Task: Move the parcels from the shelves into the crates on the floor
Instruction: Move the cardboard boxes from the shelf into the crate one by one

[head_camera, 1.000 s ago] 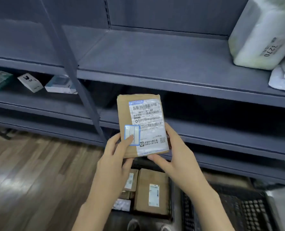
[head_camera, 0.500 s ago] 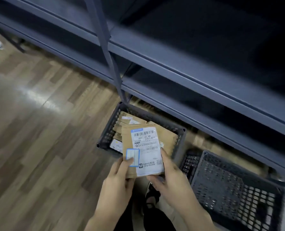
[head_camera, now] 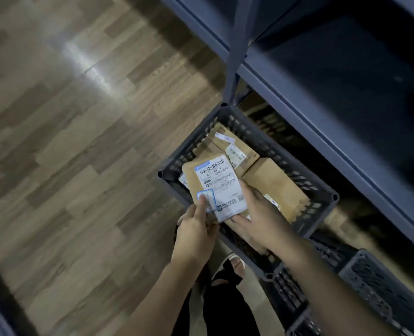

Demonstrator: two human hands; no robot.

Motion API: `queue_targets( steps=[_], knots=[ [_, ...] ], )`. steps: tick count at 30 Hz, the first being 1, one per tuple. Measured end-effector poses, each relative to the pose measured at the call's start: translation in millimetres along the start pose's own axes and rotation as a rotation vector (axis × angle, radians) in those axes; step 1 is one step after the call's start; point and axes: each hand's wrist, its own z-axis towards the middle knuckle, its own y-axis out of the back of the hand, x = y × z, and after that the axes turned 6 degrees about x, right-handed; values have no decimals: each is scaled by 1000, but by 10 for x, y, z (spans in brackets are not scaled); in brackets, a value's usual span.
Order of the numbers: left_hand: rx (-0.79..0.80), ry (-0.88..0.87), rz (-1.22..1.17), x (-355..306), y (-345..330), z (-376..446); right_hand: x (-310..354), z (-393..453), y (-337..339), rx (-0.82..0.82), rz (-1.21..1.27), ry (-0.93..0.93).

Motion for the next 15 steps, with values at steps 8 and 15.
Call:
queue_targets(
  steps=[8, 15],
  knots=[
    [3, 318, -175, 387, -420, 976, -391, 1288, -558, 179, -222, -1],
    [56, 501, -305, 621, -738, 1543, -625, 2050, -858, 273, -420, 14]
  ],
)
